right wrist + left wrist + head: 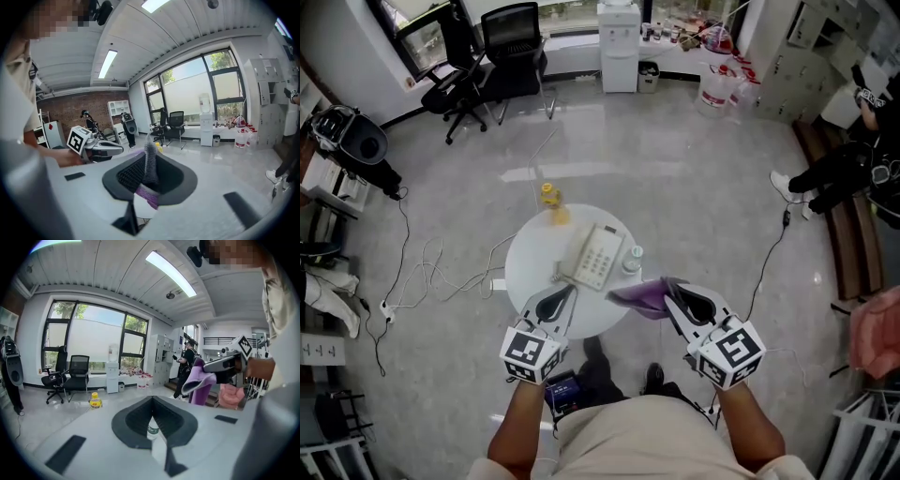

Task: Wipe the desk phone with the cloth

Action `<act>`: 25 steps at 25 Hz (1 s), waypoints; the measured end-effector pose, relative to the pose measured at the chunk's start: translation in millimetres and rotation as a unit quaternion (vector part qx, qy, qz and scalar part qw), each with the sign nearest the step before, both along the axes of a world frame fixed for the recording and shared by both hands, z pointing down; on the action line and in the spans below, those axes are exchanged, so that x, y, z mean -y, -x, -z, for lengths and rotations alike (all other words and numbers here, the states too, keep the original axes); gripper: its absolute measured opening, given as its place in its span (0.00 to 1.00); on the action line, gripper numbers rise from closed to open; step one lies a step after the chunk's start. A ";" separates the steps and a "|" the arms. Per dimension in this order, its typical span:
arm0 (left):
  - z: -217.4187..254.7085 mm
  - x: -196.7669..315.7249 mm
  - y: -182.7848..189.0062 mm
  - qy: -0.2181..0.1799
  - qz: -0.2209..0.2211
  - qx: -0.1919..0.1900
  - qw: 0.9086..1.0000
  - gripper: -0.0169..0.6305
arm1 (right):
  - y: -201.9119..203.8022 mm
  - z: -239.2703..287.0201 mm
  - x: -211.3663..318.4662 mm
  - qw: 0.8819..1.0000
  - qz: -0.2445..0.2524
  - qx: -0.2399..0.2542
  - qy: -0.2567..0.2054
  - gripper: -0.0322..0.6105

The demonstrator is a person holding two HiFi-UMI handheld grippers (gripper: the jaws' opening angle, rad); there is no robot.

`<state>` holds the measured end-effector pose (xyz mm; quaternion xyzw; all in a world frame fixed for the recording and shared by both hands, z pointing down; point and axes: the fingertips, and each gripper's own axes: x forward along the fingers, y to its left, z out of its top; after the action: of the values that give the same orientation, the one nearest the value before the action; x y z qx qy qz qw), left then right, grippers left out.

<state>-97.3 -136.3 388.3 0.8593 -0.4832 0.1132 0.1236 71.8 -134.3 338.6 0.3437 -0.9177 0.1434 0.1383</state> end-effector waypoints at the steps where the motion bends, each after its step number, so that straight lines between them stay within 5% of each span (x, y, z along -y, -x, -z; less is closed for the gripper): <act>1: -3.9 2.6 1.7 0.002 0.001 0.000 1.000 0.04 | -0.6 -3.0 0.0 1.000 -0.002 -0.001 0.002 0.14; 25: -95.4 42.7 46.5 0.067 0.013 0.007 0.998 0.04 | 40.2 -72.0 12.3 0.998 0.000 -0.017 0.057 0.14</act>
<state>-143.8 -179.0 483.6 0.8421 -0.4864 0.1498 0.1785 31.6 -146.6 410.6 0.3374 -0.9056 0.1896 0.1736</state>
